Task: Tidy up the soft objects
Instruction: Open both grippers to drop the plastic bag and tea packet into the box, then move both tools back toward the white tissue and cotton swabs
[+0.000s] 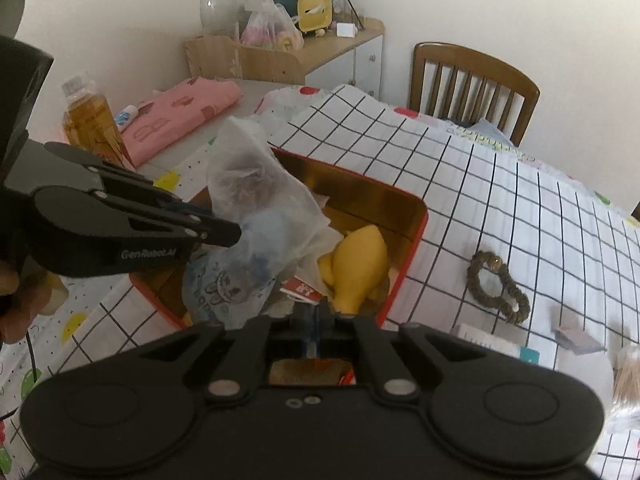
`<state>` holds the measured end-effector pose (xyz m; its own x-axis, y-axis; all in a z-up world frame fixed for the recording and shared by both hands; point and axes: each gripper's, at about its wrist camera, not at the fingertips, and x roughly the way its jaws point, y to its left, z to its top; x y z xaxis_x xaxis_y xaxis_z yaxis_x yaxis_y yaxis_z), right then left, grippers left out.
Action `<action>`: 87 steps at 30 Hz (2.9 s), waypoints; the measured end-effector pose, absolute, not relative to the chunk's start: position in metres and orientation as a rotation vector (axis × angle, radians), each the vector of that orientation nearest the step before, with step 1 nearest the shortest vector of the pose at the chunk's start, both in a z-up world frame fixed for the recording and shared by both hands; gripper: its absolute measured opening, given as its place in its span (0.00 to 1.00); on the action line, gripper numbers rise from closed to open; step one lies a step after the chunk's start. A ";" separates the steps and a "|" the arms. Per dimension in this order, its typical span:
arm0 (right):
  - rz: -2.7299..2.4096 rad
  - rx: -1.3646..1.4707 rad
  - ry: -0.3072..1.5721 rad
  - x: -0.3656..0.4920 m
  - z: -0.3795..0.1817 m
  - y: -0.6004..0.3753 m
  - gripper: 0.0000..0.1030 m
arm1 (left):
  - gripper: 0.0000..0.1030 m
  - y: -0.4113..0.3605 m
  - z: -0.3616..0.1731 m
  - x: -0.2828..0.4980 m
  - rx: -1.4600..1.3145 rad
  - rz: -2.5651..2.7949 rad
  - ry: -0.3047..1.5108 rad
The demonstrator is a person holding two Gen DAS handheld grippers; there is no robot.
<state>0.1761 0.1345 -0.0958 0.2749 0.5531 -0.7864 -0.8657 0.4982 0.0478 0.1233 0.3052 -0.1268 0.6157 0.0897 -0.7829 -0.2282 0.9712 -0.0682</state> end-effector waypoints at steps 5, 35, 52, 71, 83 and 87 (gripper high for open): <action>1.006 -0.438 0.859 0.176 -0.098 0.134 0.02 | 0.06 0.301 -0.134 0.124 -0.149 0.181 0.924; 0.990 -0.276 0.775 0.153 -0.052 0.062 0.62 | 0.65 0.273 -0.097 0.067 -0.181 0.168 0.823; 0.690 -0.078 0.669 0.114 0.008 -0.072 0.69 | 0.73 0.183 -0.043 0.101 -0.116 -0.068 0.668; 0.417 0.037 0.664 0.115 -0.004 -0.170 0.79 | 0.84 0.086 -0.044 0.152 -0.110 -0.336 0.655; 0.497 0.042 0.655 0.172 -0.017 -0.182 0.90 | 1.00 0.079 -0.053 0.176 -0.132 -0.187 0.638; 0.537 0.025 0.670 0.198 -0.025 -0.183 0.90 | 1.00 0.076 -0.062 0.186 -0.140 -0.130 0.661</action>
